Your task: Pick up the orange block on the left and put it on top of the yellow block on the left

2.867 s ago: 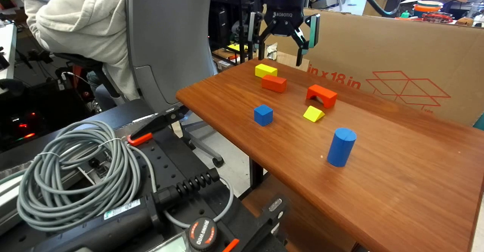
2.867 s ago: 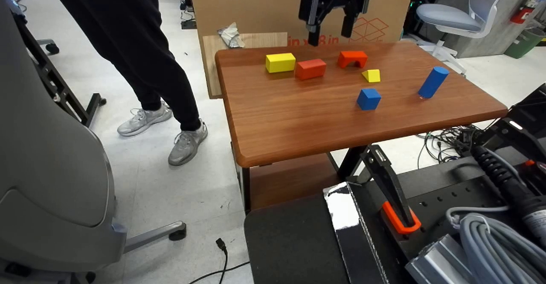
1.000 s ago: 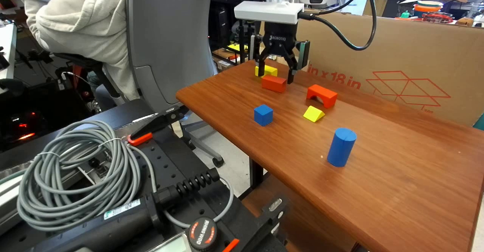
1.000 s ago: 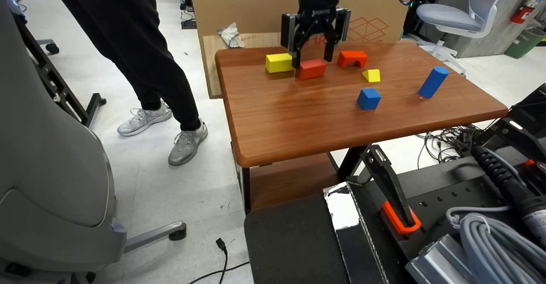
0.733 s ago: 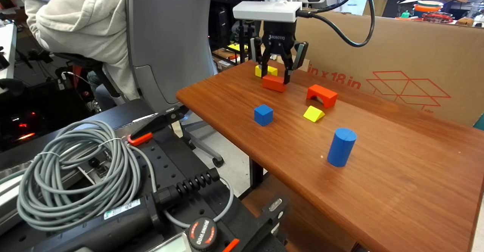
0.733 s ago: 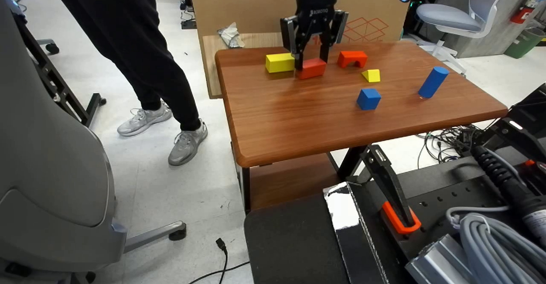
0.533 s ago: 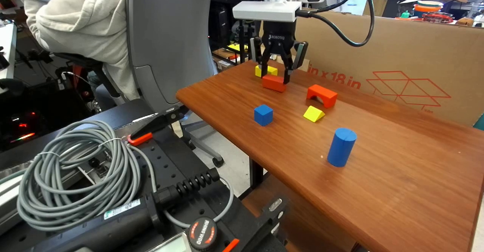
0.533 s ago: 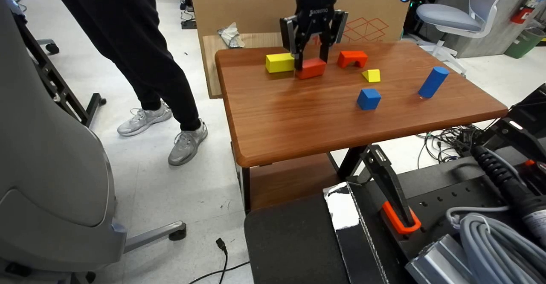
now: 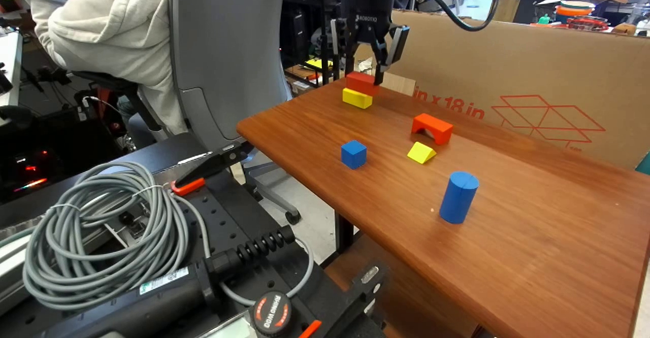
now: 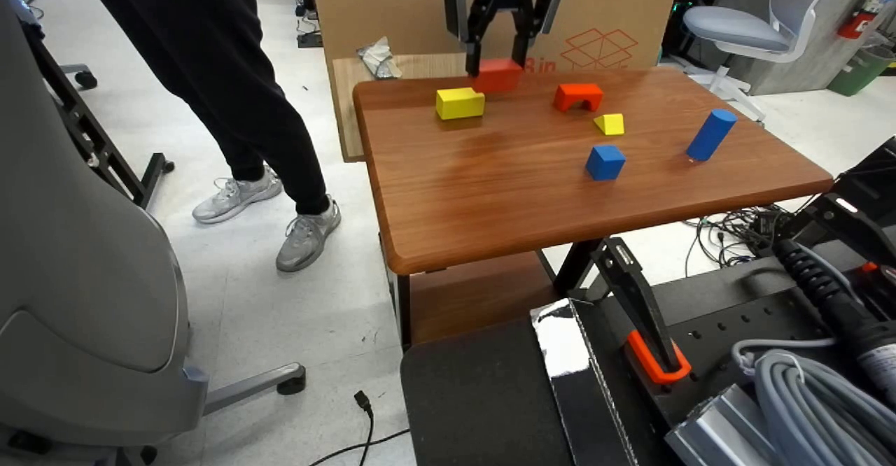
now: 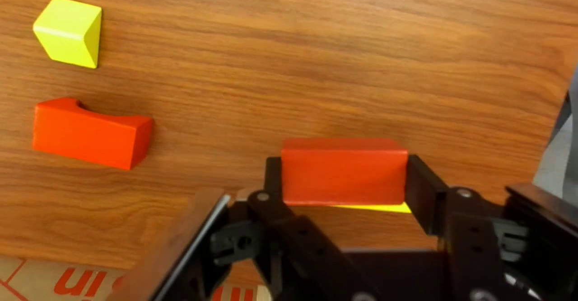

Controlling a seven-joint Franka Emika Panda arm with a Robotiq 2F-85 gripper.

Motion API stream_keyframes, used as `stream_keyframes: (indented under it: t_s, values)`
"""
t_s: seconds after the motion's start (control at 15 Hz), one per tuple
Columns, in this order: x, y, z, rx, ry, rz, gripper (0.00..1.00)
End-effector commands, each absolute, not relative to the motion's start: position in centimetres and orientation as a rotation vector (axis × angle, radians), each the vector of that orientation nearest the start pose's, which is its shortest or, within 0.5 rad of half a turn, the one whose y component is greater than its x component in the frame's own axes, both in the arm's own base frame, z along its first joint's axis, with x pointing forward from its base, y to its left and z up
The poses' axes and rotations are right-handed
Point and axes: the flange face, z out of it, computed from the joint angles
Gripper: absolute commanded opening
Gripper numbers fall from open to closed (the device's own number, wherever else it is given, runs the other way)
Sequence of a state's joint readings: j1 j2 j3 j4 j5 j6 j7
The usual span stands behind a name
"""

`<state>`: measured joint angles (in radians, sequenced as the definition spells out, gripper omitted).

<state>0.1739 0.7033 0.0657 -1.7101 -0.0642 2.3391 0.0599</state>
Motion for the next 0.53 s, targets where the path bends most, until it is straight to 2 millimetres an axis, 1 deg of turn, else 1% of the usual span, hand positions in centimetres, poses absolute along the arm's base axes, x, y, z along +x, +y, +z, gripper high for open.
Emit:
stream_keyframes:
  t_s: [0.0, 0.13, 0.47]
  values:
    - [64.5, 16.4, 20.8, -3.106, -0.287, 0.101, 0.41]
    - [65.1, 17.0, 21.6, -3.099, -0.255, 0.096, 0.41]
    - [65.7, 18.1, 21.9, -3.1, -0.16, 0.152, 0.41]
